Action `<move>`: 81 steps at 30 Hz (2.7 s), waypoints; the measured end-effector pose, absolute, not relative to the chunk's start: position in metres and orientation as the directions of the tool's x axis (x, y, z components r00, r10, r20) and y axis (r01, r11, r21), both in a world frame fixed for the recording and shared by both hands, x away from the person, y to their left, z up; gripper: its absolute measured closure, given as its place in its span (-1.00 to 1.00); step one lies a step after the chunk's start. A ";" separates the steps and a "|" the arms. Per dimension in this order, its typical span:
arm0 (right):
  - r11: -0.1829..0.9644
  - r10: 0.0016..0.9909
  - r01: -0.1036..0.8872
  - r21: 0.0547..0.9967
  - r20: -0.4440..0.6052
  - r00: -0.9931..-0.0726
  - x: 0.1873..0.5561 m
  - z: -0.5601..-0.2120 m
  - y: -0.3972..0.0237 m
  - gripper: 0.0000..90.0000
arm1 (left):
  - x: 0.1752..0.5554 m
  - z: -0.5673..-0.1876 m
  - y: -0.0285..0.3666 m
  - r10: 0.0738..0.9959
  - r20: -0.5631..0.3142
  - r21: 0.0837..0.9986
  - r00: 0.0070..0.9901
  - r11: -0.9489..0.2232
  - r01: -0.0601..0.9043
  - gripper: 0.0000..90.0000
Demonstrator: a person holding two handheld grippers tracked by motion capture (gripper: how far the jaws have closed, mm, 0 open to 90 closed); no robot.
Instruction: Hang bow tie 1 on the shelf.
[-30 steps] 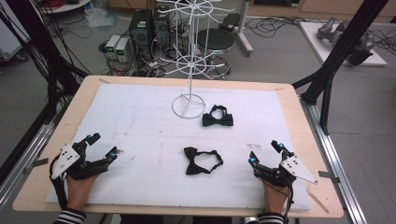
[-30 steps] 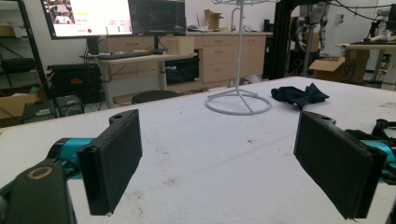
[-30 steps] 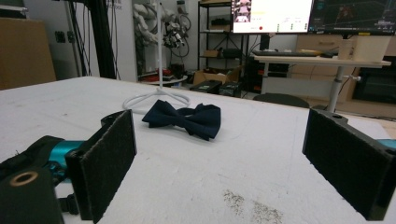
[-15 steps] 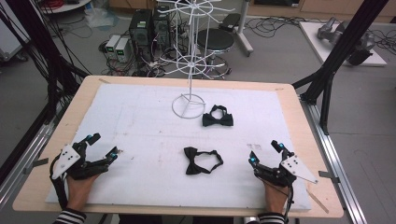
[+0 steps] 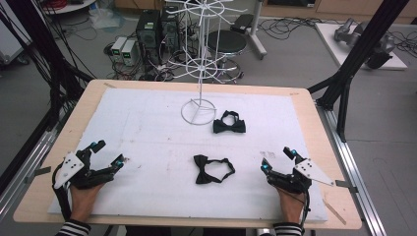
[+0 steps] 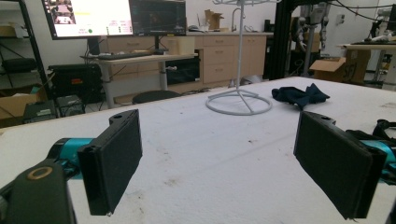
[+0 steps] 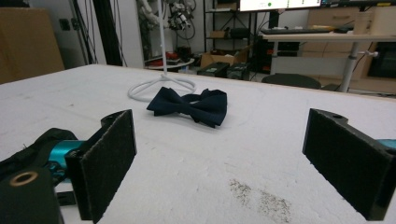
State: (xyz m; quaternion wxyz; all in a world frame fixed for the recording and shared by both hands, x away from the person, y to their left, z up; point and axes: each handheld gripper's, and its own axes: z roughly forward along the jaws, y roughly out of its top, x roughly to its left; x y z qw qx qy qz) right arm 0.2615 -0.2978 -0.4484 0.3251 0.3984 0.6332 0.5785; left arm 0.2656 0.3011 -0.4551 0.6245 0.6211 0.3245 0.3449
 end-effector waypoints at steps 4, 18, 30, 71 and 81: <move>0.029 0.871 0.130 0.991 0.038 -0.489 0.264 -0.441 -0.297 -0.80 | 0.266 -0.455 0.301 0.834 0.021 1.000 0.551 -0.007 -0.027 -0.65; 0.118 0.837 0.153 0.981 -0.015 -0.547 0.289 -0.399 -0.301 -0.80 | 0.266 -0.455 0.301 0.835 0.021 1.000 0.549 -0.006 -0.029 -0.65; 0.178 0.808 0.188 0.966 -0.034 -0.589 0.316 -0.373 -0.296 -0.80 | 0.266 -0.455 0.301 0.836 0.015 1.000 0.548 0.002 -0.030 -0.65; 0.490 0.566 0.216 0.844 -0.120 -0.816 0.423 -0.348 -0.258 -0.80 | 0.266 -0.455 0.301 0.837 0.014 1.000 0.548 0.000 -0.025 -0.65; 0.589 0.442 0.169 0.790 -0.140 -0.886 0.443 -0.347 -0.245 -0.80 | 0.266 -0.455 0.301 0.837 0.015 1.000 0.546 -0.001 -0.025 -0.65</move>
